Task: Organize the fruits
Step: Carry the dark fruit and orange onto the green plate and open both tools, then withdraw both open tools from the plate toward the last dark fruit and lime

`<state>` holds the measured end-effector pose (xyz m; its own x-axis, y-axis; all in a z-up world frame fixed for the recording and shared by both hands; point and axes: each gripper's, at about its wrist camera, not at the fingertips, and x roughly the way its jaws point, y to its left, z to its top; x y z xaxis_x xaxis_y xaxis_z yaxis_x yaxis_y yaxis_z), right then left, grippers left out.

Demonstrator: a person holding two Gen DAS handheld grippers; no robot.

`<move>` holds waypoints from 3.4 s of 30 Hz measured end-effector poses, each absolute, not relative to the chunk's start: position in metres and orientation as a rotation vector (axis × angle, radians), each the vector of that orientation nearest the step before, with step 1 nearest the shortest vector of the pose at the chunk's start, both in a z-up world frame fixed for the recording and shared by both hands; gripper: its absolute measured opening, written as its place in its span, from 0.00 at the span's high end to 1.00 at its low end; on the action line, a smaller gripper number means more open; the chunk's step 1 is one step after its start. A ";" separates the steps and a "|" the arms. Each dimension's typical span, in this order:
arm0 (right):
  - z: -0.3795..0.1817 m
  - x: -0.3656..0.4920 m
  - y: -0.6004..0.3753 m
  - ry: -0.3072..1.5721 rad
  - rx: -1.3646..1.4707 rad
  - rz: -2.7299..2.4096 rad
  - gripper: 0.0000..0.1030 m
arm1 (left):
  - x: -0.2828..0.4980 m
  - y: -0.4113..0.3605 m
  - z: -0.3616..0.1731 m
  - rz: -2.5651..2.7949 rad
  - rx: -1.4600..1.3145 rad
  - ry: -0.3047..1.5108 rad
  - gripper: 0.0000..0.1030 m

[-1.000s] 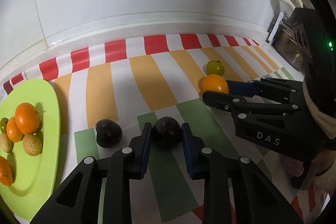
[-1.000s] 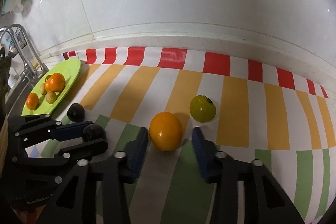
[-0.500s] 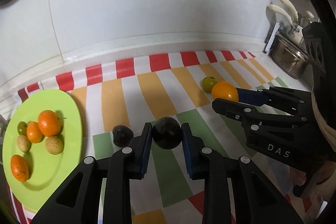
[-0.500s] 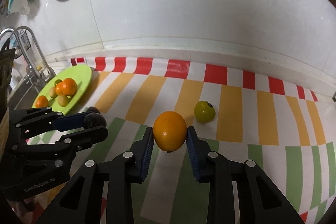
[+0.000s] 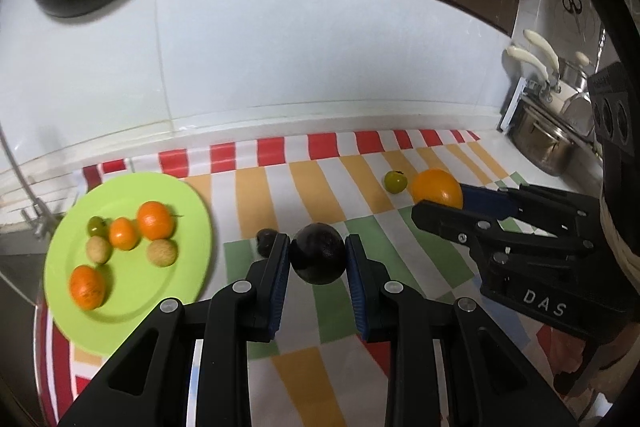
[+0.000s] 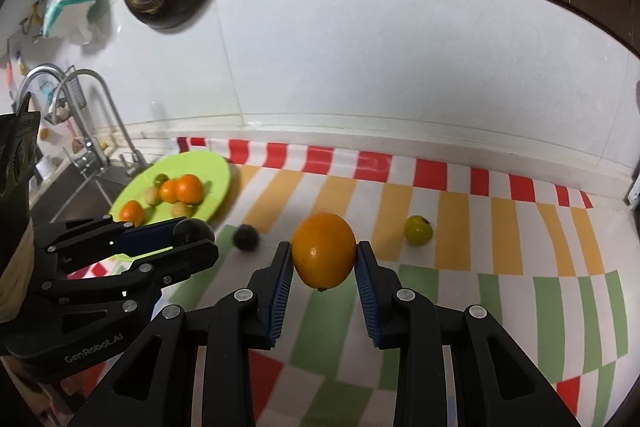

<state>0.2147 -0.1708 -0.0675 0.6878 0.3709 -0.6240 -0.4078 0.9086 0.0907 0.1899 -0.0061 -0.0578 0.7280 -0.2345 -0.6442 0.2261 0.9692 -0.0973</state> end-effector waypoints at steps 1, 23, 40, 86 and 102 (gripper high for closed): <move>-0.066 0.211 -0.169 0.684 -0.057 0.439 0.68 | 0.186 -0.004 -0.056 -0.245 -0.016 0.709 0.73; -0.032 0.145 -0.107 0.617 -0.070 0.526 0.68 | 0.108 0.063 -0.026 -0.080 -0.042 0.640 0.73; -0.028 0.151 -0.038 0.610 -0.116 0.650 0.68 | 0.101 0.121 -0.017 0.024 -0.021 0.608 0.73; -0.100 0.260 0.050 0.750 -0.154 0.672 0.62 | 0.233 0.190 -0.098 0.049 0.045 0.774 0.69; -0.055 0.220 -0.006 0.649 -0.110 0.640 0.62 | 0.169 0.146 -0.037 0.076 -0.027 0.653 0.55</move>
<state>0.2197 -0.0061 -0.0551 0.6131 0.5203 -0.5945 -0.5868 0.8038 0.0984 0.1690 0.1465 -0.0372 0.7913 0.0623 -0.6083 -0.0795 0.9968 -0.0013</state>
